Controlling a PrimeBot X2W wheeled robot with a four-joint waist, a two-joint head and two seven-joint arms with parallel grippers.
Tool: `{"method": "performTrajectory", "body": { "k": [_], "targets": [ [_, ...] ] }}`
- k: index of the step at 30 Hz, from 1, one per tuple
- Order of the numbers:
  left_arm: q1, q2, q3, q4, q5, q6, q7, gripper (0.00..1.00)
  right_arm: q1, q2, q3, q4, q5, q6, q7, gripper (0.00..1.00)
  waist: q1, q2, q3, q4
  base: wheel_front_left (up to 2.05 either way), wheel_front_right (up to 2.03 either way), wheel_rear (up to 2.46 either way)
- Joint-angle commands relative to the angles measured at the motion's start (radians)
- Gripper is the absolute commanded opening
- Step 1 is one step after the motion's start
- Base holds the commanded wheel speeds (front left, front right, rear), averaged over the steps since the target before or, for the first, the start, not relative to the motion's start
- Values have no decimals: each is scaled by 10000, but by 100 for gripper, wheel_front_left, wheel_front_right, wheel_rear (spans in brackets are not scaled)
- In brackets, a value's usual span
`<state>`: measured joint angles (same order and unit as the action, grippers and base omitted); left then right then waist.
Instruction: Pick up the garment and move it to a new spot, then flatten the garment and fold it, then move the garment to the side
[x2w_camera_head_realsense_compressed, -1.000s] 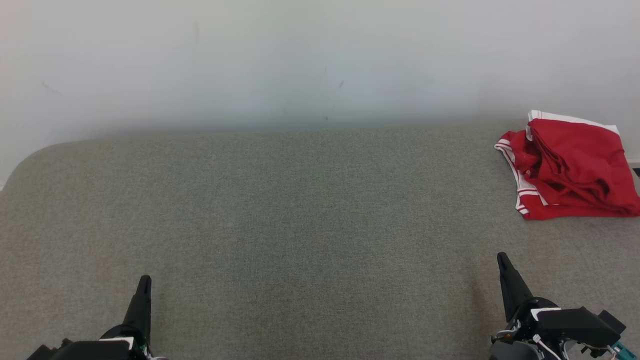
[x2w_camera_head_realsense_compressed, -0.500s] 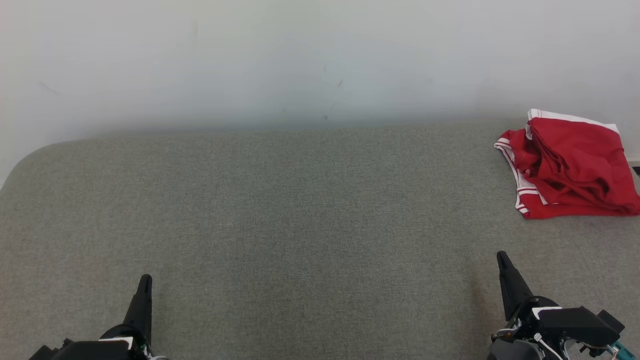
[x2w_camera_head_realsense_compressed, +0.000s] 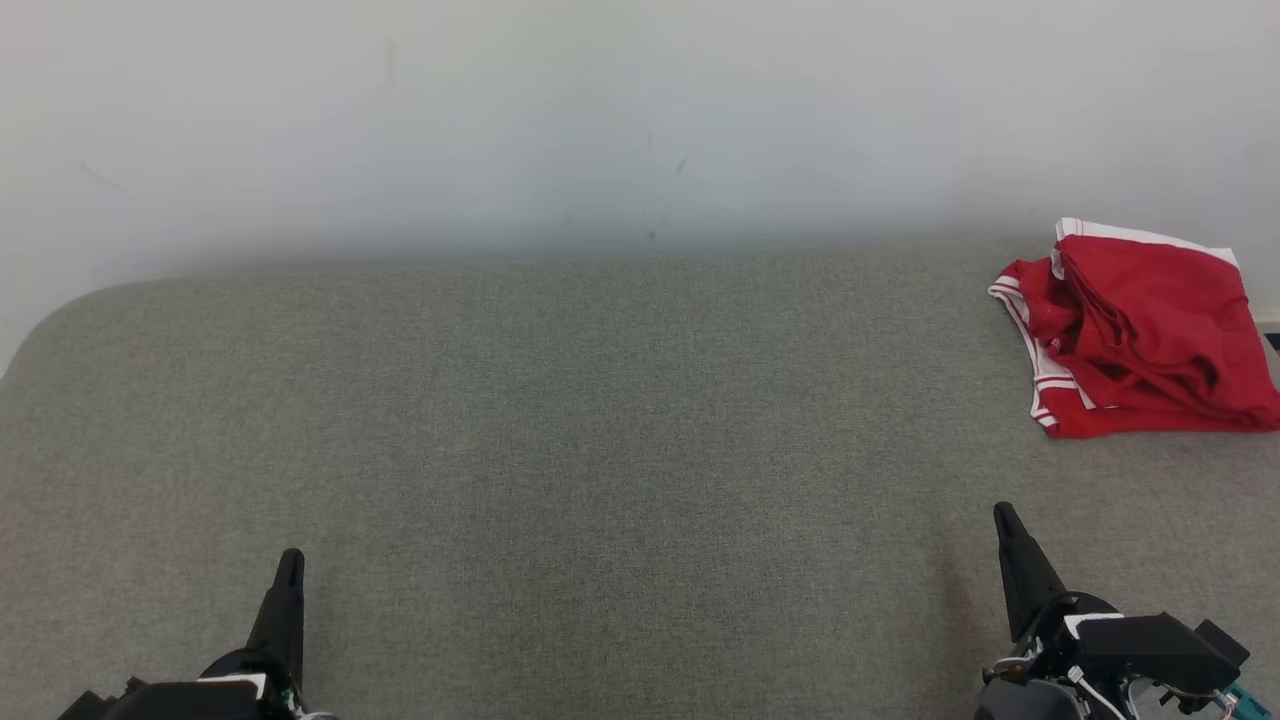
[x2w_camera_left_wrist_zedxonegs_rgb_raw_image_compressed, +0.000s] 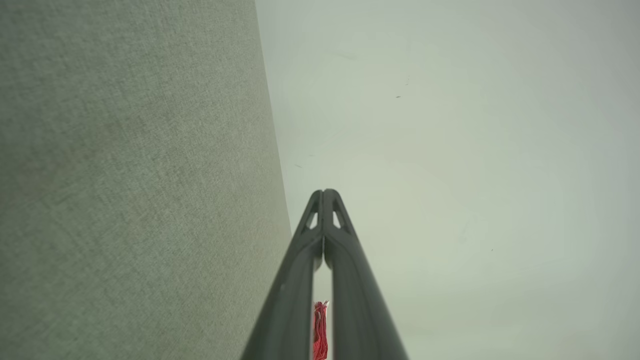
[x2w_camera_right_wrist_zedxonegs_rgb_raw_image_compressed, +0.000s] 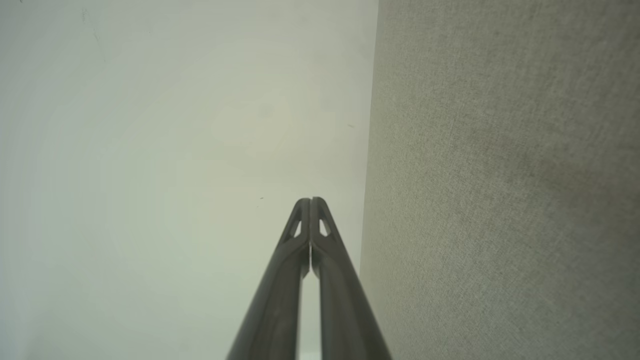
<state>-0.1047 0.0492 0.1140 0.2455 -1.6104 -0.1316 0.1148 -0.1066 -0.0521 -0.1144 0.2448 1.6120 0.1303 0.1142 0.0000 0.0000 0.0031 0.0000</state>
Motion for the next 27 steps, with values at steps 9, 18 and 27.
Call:
{"method": "performTrajectory", "body": {
  "k": [9, 18, 27],
  "targets": [
    [-100, -13, 31, 19, -43, -10, 12, 0, -63, 36, -1, 7, 18, 7, 19, 0, 0, 0, 0, 0, 0, 0, 0],
    [-100, -13, 30, 19, -44, -10, 11, 0, -63, 36, 0, 8, 18, 7, 19, 0, 0, 0, 0, 0, 0, 0, 0],
    [-99, -13, 29, 18, -44, -10, 10, 0, -62, 36, 0, 10, 19, 7, 18, 0, 0, 0, 0, 0, 0, 0, 0]
  ]
}}
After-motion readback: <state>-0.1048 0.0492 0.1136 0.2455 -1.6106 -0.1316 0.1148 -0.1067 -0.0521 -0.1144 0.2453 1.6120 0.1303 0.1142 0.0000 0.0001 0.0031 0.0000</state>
